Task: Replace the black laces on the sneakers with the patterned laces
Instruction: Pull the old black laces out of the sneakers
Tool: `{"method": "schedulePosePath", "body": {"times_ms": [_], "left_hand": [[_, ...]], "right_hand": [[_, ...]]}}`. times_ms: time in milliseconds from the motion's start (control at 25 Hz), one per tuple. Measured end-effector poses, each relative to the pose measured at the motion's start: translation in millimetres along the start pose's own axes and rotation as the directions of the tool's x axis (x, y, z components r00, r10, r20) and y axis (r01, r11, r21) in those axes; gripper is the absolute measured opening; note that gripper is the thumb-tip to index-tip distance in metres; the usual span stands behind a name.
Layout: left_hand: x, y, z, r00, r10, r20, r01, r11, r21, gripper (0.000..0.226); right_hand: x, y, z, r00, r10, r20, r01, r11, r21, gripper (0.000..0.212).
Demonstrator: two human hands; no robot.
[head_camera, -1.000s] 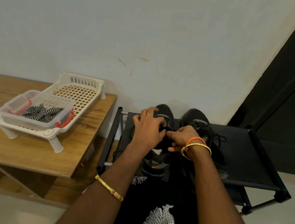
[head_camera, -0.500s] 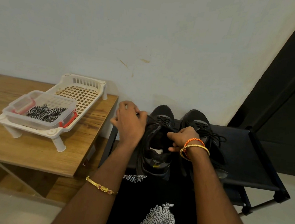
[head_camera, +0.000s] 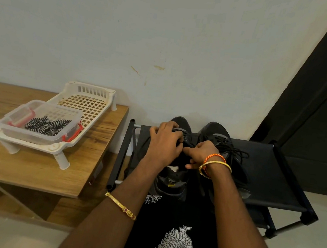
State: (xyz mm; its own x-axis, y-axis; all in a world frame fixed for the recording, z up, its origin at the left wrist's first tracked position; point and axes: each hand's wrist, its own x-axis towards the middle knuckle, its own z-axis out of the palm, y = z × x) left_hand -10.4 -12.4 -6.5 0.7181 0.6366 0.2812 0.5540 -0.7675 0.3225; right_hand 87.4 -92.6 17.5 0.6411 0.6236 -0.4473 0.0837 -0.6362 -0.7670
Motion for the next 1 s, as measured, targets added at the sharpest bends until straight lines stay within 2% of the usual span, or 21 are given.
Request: {"method": "schedulePosePath", "body": {"times_ms": [80,200,280,360,440,560,600,640,720,760,800,880,1000], "left_hand": [[2,-2,1,1.0,0.008,-0.027,-0.008,1.0,-0.019,0.014],[2,-6,0,0.998,-0.006,-0.058,-0.007,0.977,-0.213,0.008],[1,-6,-5,0.982,-0.097,-0.161,0.04,0.945,-0.324,0.009],[0,-10,-15,0.91,-0.297,-0.29,0.153,0.89,-0.431,0.011],[-3,-23,-24,0.799,-0.49,-0.349,0.272,0.811,-0.518,0.013],[-7,-47,-29,0.729,-0.626,-0.277,0.416,0.726,-0.548,0.015],[-8,-51,-30,0.726,-0.634,-0.266,0.456,0.734,-0.503,0.026],[-9,-53,-30,0.748,-0.609,-0.263,0.464,0.764,-0.449,0.038],[-10,-49,-30,0.862,-0.477,-0.17,0.364,0.817,-0.447,0.043],[-10,-44,-29,0.923,-0.381,-0.052,0.311,0.819,-0.482,0.037],[-12,-37,-27,0.957,-0.279,0.08,0.283,0.835,-0.473,0.031],[-13,-30,-16,0.961,-0.164,0.222,0.235,0.908,-0.346,0.027],[-9,-25,-9,0.968,-0.192,0.162,0.233,0.927,-0.293,0.018]], "right_hand": [[1,0,0,1.0,0.004,-0.004,-0.004,1.0,0.001,0.022],[0,-1,2,1.0,0.012,-0.002,-0.012,1.0,0.011,0.02],[0,-1,2,1.0,0.01,-0.004,-0.01,1.0,0.019,0.019],[1,0,1,1.0,0.012,-0.005,-0.012,1.0,0.024,0.019],[1,1,0,1.0,0.021,-0.003,-0.021,0.999,0.027,0.018],[1,1,-2,1.0,0.024,0.004,-0.024,0.999,0.044,0.018],[0,0,-1,1.0,0.022,0.008,-0.023,0.999,0.042,0.019],[1,1,0,1.0,0.015,0.008,-0.015,0.999,0.03,0.019],[3,2,2,0.999,-0.039,-0.019,0.039,0.999,-0.036,0.02],[6,3,4,0.993,-0.104,-0.051,0.098,0.991,-0.095,0.019],[8,3,5,0.977,-0.194,-0.085,0.178,0.97,-0.167,0.019],[10,-1,8,0.917,-0.385,-0.102,0.335,0.885,-0.324,0.026],[11,-7,16,0.848,-0.526,-0.068,0.423,0.748,-0.512,0.021]]}}
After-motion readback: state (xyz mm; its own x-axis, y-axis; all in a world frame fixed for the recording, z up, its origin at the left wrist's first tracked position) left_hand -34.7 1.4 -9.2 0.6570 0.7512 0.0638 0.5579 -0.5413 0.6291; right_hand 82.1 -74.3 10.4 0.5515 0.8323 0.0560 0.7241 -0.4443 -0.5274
